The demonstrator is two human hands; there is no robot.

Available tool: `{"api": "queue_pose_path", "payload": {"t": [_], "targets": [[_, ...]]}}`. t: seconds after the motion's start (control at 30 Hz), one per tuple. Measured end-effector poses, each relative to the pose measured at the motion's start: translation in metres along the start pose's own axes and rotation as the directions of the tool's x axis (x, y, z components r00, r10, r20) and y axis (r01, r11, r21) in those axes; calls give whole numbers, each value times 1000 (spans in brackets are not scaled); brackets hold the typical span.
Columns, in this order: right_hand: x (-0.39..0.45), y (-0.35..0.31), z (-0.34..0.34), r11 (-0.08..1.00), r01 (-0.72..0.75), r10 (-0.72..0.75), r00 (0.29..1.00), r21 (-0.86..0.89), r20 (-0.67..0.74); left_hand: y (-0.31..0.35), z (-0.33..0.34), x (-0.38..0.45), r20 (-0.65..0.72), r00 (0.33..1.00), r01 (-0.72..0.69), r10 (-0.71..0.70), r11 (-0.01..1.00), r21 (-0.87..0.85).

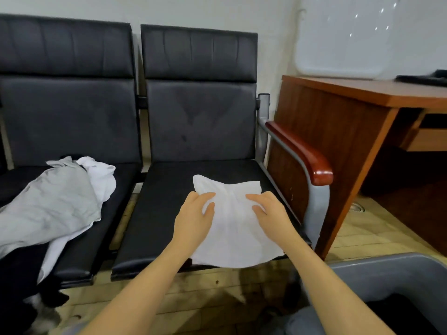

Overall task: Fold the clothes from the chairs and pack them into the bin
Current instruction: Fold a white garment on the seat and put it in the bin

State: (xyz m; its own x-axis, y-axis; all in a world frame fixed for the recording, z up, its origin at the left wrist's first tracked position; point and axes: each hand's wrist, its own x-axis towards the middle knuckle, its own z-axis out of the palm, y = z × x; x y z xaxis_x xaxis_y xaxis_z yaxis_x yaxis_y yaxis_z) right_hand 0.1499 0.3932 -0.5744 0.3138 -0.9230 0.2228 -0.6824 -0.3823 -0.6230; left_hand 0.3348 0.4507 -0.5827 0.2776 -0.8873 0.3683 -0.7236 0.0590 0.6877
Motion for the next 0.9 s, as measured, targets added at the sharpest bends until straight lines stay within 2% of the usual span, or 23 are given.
{"api": "queue_pose_path", "payload": {"t": [0.2, 0.43, 0.57, 0.67, 0.77, 0.83, 0.9], "targets": [[-41, -3, -92, 988, 57, -75, 990, -144, -121, 89, -1, -12, 49, 984, -169, 171, 985, -41], [-109, 64, -163, 964, -137, 80, 967, -229, -241, 171, 64, -50, 230, 938, -243, 259, 965, -98], [-142, 125, -182, 927, -272, 217, 951, -259, -222, 195, 130, -73, 390, 882, -242, 263, 965, -102], [-164, 176, -187, 909, -343, 309, 935, -235, -172, 199, 180, -82, 556, 791, -258, 254, 963, -73], [-178, 230, -181, 888, -389, 376, 921, -245, -101, 191, 227, -83, 756, 612, -338, 232, 941, -16], [-182, 264, -174, 874, -421, 423, 905, -241, -48, 183, 259, -79, 834, 520, -319, 186, 948, -13], [-185, 290, -164, 874, -429, 445, 896, -229, 20, 174, 279, -76, 865, 480, -258, 147, 966, -21]]}}
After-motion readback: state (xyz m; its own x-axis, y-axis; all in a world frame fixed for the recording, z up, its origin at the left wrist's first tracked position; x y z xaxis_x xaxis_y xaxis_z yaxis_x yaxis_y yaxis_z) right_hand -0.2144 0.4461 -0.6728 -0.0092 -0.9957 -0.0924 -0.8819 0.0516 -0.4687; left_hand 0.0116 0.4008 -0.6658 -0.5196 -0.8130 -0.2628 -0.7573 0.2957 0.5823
